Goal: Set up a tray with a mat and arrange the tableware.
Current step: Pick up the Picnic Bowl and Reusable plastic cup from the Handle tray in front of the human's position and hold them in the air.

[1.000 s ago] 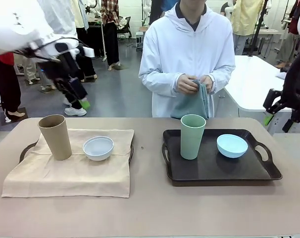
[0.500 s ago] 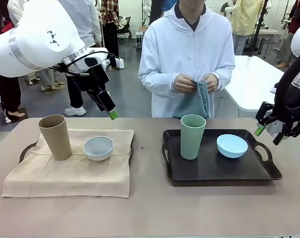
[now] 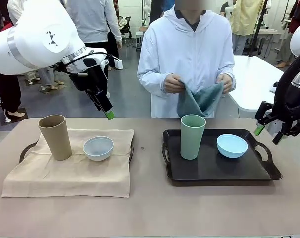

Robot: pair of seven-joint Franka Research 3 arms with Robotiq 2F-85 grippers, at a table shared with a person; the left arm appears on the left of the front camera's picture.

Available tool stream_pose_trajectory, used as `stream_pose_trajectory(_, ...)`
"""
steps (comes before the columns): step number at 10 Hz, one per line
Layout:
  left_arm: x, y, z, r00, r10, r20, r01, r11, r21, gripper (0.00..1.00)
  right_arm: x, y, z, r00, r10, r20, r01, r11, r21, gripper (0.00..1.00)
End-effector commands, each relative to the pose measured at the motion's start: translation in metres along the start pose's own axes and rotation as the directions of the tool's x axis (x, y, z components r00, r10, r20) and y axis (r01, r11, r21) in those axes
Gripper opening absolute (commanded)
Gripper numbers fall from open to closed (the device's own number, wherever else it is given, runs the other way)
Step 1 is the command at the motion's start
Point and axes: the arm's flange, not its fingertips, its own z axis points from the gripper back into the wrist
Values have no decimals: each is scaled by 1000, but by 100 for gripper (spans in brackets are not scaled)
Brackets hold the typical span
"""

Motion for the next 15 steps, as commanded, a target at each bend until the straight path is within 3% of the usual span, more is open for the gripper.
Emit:
stream_pose_trajectory(1, 17, -1, -10, 995, -88, 41, 87, 996, 25, 100, 8, 11, -15, 999, 28, -28, -29, 999, -35, 67)
stream_pose_trajectory(2, 38, -5, -18, 978, -201, 60, 200, 979, 29, 100, 16, 17, -24, 999, 22, -23, -23, 998, -49, 67)
stream_pose_trajectory(4, 64, -7, -39, 938, -308, 159, 305, 951, 45, 100, 25, 17, -33, 999, 19, -30, -21, 998, -52, 67)
stream_pose_trajectory(5, 70, -2, -61, 895, -372, 246, 376, 926, 34, 100, 31, 16, -40, 1000, 17, -26, -19, 998, -57, 67)
stream_pose_trajectory(7, 78, -2, -101, 819, -420, 392, 447, 894, 24, 100, 39, 18, -54, 1000, 19, -3, -20, 997, -74, 67)
stream_pose_trajectory(8, 88, -1, -123, 793, -443, 419, 472, 881, 39, 100, 44, 17, -64, 999, 26, 26, -23, 995, -93, 67)
stream_pose_trajectory(11, 111, -2, -154, 765, -412, 496, 516, 852, -87, 100, 50, 23, -82, 999, 30, 31, -27, 994, -107, 67)
stream_pose_trajectory(14, 106, 2, -156, 794, -345, 500, 482, 859, -173, 100, 55, 27, -82, 1000, 15, 26, -12, 995, -100, 67)
stream_pose_trajectory(15, 115, -9, -168, 789, -389, 476, 494, 862, -114, 100, 52, 22, -83, 999, 46, 12, -45, 995, -85, 67)
